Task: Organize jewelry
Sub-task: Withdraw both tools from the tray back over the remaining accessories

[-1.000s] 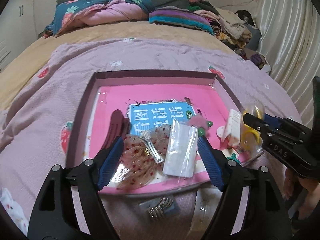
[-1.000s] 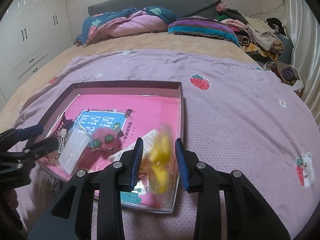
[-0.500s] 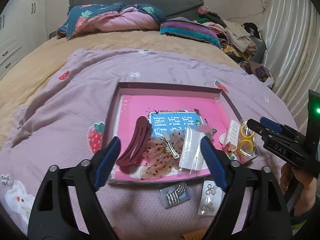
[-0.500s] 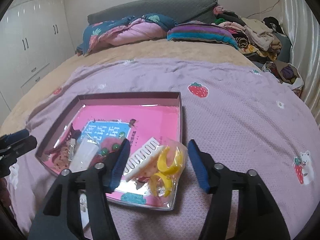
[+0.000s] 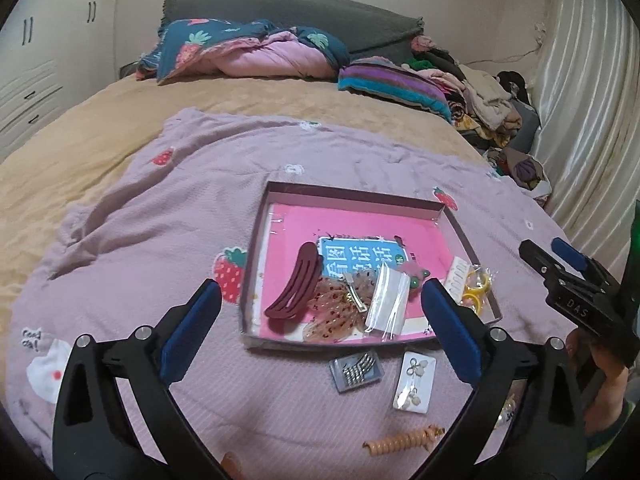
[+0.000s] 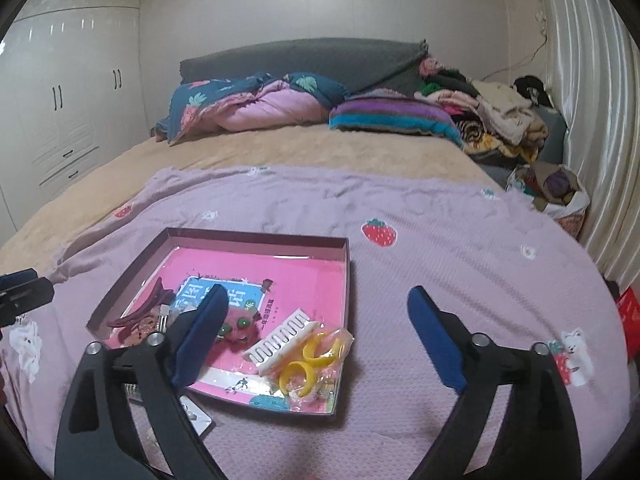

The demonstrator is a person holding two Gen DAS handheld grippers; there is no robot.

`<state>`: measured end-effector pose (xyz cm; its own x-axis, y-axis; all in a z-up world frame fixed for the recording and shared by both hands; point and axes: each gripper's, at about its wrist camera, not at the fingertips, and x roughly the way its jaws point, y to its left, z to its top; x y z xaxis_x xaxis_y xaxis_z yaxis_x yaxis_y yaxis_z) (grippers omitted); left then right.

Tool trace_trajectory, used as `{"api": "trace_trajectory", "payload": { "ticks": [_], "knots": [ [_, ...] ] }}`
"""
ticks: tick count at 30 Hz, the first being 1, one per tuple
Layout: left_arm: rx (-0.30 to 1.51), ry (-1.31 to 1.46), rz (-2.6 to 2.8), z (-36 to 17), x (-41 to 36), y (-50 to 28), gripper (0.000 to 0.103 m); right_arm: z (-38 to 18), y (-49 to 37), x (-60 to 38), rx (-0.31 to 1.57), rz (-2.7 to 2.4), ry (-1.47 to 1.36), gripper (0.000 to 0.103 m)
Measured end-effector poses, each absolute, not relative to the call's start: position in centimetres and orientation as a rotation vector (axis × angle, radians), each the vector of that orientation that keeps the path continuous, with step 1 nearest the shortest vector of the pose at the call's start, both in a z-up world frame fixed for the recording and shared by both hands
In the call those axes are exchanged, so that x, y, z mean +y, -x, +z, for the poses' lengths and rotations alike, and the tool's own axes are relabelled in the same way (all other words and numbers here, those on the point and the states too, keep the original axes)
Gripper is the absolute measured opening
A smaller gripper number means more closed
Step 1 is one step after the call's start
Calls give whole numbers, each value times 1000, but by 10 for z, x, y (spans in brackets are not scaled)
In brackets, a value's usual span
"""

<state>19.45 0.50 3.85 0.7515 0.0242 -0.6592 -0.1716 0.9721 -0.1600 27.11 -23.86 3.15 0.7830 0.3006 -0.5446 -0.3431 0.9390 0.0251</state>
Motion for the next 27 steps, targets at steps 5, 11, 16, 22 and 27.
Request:
{"api": "trace_trajectory", "payload": {
  "ticks": [5,11,16,22,27],
  "knots": [
    [694,218,128,51,10,-180,93,51,-255,-240,541,378,61,96],
    [669,223,129,64,16,-164,93,70,-231,-242,509,385,88,98],
    [658,225,119,69,17,-152,93,80,-213,-244,505,392,71,98],
    [646,232,113,73,21,-138,93,89,-189,-247,490,397,74,98],
    [634,219,104,76,21,-124,93,88,-173,-248,507,415,81,99]
  ]
}}
